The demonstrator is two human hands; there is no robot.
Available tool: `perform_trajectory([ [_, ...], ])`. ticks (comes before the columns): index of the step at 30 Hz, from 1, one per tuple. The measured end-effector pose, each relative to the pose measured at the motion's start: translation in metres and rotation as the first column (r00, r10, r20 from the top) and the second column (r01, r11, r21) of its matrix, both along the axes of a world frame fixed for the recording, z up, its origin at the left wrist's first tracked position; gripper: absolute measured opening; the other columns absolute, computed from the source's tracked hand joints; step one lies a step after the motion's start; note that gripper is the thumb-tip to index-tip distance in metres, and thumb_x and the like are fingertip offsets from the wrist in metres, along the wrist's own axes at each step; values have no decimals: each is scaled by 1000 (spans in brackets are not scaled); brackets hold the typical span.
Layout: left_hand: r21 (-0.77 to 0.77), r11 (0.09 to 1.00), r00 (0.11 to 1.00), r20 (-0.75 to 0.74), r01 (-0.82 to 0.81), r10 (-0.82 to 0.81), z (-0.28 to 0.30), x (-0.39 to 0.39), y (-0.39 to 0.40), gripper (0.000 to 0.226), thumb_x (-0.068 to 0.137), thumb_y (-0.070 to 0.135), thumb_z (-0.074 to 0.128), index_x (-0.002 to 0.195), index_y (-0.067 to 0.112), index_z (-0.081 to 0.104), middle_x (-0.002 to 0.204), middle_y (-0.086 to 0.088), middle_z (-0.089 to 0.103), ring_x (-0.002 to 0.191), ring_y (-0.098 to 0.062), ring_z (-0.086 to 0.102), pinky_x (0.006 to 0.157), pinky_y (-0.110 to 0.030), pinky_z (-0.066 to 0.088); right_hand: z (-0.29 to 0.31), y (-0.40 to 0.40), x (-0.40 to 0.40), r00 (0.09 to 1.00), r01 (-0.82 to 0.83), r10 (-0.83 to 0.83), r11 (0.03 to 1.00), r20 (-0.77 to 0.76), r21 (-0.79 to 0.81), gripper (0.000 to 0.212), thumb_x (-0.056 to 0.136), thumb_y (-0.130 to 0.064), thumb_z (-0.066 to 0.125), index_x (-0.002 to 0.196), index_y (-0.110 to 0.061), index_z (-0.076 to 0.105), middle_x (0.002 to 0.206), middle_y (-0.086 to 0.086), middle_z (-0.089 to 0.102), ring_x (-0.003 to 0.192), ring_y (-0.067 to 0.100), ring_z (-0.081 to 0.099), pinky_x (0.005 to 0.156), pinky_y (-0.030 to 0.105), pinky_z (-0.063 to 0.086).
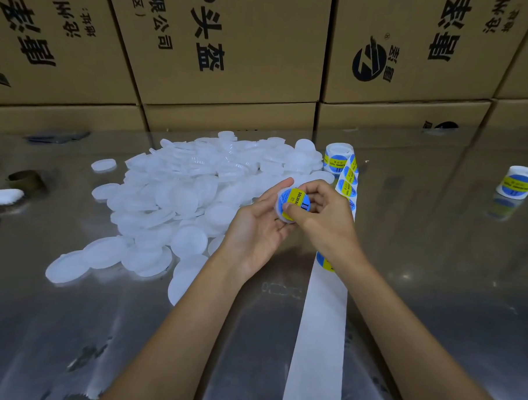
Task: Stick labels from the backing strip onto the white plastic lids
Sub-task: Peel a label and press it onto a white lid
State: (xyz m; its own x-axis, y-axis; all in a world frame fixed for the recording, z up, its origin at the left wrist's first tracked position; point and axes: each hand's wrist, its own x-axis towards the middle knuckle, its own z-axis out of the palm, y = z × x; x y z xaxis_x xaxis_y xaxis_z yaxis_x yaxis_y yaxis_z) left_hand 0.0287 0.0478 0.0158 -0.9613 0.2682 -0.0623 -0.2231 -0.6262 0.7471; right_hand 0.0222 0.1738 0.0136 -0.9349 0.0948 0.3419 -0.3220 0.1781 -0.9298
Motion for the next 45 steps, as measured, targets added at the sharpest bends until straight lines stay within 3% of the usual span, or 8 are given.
perform_trajectory([
  [8, -54, 998, 999, -33, -24, 22, 0, 2, 1, 34, 106, 15, 38, 132, 13, 60, 128, -15, 68, 112, -26, 68, 103, -36, 49, -5, 0, -1, 998, 44, -41, 997, -52, 57, 24, 80, -11, 78, 84, -25, 59, 76, -10, 66, 65, 0, 59, 65, 17, 51],
  [14, 109, 993, 999, 13, -38, 37, 3, 2, 0, 45, 97, 8, 46, 141, 6, 52, 136, -22, 61, 124, -35, 61, 106, -40, 48, -13, 3, -7, 982, 190, -187, 977, -33, 96, 46, 70, -37, 87, 100, -24, 55, 92, -11, 54, 77, 2, 51, 69, 14, 44],
  [17, 167, 985, 998, -17, -49, 52, 3, 2, 0, 56, 85, 8, 53, 141, 6, 51, 140, -18, 59, 130, -36, 57, 114, -46, 40, -17, 3, -6, 985, 164, -170, 975, 28, 153, 45, 72, -58, 78, 91, -24, 55, 78, -13, 52, 69, 1, 49, 63, 15, 41],
  [26, -7, 999, 992, -120, 33, -33, -1, 3, 3, 35, 105, 15, 39, 136, 13, 55, 136, -11, 64, 118, -24, 65, 95, -35, 55, -17, 3, -2, 990, 137, -133, 912, -38, 387, 49, 93, -63, 47, 67, -22, 51, 51, -6, 48, 56, 10, 48, 56, 28, 35],
  [30, -279, 959, 976, -219, -61, -2, -3, 4, 3, 36, 98, 6, 58, 133, 13, 58, 116, -10, 72, 101, -23, 69, 87, -32, 55, -10, 8, 0, 986, 169, -158, 913, -60, 371, 52, 104, -47, 35, 61, -19, 42, 58, -1, 48, 66, 24, 50, 65, 39, 41],
  [34, -458, 874, 947, -321, -165, 11, -2, 4, -5, 45, 85, -4, 73, 123, 17, 63, 96, -7, 72, 88, -21, 69, 74, -25, 56, -5, 16, 3, 993, 114, -95, 931, -70, 346, 56, 107, -40, 34, 56, -16, 35, 50, -5, 39, 55, 14, 40, 59, 34, 32],
  [40, -437, 865, 946, -303, -247, 118, 2, 9, -3, 41, 77, -8, 80, 112, 11, 70, 87, -20, 69, 85, -30, 75, 73, -30, 61, -4, 16, 6, 994, -27, 14, 993, 108, 117, 63, 100, -59, 36, 62, -10, 39, 51, -7, 35, 52, 9, 34, 57, 28, 29],
  [45, -359, 859, 923, -260, -366, 284, 2, 10, -3, 23, 85, -1, 75, 102, 2, 61, 94, -26, 74, 80, -29, 74, 68, -30, 60, -12, 11, 9, 999, -33, 21, 948, 39, 317, 66, 88, -71, 45, 84, -6, 59, 61, -4, 42, 58, 9, 39, 60, 32, 35],
])
